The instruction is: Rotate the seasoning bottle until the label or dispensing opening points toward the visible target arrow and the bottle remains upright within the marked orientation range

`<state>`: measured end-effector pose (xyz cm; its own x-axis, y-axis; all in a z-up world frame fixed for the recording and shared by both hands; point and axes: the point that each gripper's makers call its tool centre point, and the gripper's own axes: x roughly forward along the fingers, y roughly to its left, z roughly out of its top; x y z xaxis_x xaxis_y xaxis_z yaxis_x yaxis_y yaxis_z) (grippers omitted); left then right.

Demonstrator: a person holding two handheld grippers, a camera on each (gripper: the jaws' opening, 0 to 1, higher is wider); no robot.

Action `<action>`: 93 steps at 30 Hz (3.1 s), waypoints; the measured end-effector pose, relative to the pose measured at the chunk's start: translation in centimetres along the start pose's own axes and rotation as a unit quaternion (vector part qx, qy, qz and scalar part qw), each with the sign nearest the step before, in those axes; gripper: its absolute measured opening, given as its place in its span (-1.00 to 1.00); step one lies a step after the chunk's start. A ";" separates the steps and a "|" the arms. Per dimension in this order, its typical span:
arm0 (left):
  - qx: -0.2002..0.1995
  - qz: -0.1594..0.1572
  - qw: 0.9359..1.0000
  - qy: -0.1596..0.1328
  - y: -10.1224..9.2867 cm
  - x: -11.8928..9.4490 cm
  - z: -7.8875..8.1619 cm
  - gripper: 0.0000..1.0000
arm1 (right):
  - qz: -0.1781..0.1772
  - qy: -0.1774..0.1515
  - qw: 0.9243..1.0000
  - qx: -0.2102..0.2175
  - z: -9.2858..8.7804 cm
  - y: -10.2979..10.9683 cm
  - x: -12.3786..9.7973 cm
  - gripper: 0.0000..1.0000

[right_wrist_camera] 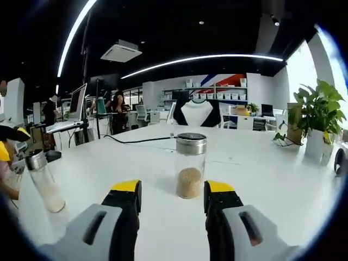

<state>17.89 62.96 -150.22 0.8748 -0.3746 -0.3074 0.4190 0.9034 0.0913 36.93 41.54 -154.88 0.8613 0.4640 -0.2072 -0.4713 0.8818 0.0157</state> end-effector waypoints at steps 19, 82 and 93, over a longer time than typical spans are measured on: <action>0.004 0.008 1.000 0.017 0.9 0.5 -0.1 0.24 | -0.031 -0.019 0.999 -0.015 3.6 -3.3 8.6 -0.12; 0.018 -0.152 0.988 -0.022 -12.0 2.6 1.5 0.14 | 0.139 -0.032 0.990 -0.001 3.7 11.0 -11.3 -0.26; 0.039 -0.201 0.979 -0.008 -14.4 4.1 0.9 0.14 | 0.222 -0.041 0.974 0.030 5.0 15.5 -15.9 -0.26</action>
<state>15.65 48.24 -151.89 0.6396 -0.6996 -0.3187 0.7462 0.6646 0.0384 16.88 48.29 -146.50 0.5884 0.8038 -0.0875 -0.7912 0.5947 0.1427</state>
